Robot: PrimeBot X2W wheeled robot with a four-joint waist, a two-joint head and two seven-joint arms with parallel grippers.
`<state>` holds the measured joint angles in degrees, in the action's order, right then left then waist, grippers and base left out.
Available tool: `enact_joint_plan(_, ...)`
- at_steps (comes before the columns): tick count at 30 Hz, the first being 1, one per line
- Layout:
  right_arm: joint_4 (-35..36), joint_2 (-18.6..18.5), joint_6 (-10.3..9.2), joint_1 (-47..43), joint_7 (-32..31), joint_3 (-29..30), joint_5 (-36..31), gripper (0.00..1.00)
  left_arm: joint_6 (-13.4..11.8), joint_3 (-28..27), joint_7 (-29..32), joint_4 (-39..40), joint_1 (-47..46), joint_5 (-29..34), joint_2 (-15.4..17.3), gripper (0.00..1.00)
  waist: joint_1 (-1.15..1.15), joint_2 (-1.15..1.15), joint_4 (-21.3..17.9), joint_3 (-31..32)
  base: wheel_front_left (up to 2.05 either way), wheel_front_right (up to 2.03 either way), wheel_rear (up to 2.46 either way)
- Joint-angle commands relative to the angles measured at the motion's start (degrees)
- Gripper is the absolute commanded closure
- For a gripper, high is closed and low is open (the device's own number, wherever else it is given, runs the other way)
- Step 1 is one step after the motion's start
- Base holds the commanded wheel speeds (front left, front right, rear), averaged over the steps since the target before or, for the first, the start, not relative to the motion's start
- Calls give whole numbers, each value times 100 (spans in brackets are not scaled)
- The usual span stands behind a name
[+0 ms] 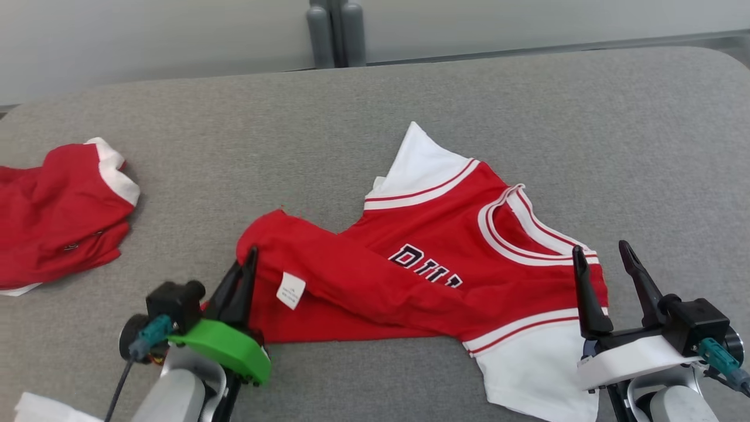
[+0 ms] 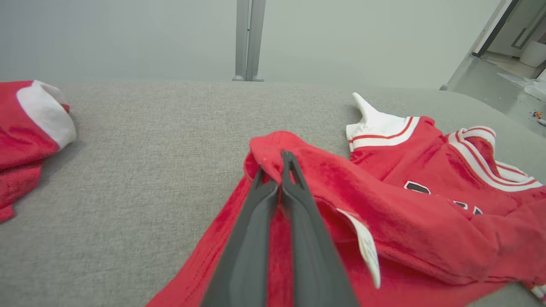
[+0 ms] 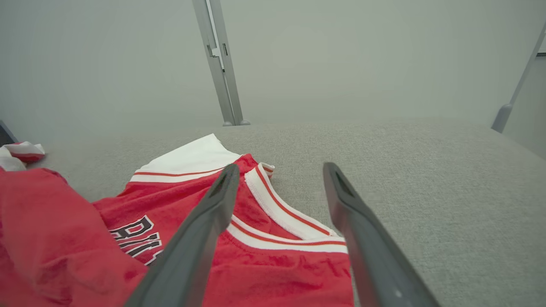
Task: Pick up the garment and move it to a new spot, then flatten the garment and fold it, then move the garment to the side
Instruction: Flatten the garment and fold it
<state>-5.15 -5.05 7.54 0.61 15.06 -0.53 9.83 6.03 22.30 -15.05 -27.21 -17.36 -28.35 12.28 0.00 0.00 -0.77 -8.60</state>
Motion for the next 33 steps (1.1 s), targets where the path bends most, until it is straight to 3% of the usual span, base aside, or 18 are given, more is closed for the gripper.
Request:
enact_joint_plan(1, 0, 3, -10, -48, 17, 11, 3, 0, -66, 10, -15, 190, 307, 40, 74, 100, 0, 0, 413, 237, 0, 0, 0)
enact_joint_plan(11, -47, 6, -10, -91, 17, -81, -3, 0, -541, -199, 130, 1115, 1632, -263, 272, 100, 0, 0, 861, 377, 0, 0, 0)
enact_joint_plan(19, -87, -54, -10, -89, 17, -119, 27, 0, -647, -334, 212, 850, 1990, -476, 329, 100, 0, 0, 785, 375, 0, 0, 0)
enact_joint_plan(20, -92, -57, -10, -77, 17, -117, 27, 0, -651, -332, 218, 747, 1999, -495, 322, 73, 0, 0, 754, 373, 0, 0, 0)
enact_joint_plan(21, -94, -57, -10, -64, 17, -117, 27, 0, -620, -343, 205, 660, 1994, -520, 324, 18, 0, 0, 723, 368, 0, 0, 0)
enact_joint_plan(22, -94, -58, -10, -55, 17, -107, 28, 0, -595, -367, 174, 583, 1967, -547, 299, 0, 0, 0, 695, 365, 0, 0, 0)
enact_joint_plan(33, -106, -50, -10, -109, 17, -89, 11, 0, -578, -790, -16, 1009, 1505, -53, 290, 0, 0, 0, 479, 407, 0, 0, 0)
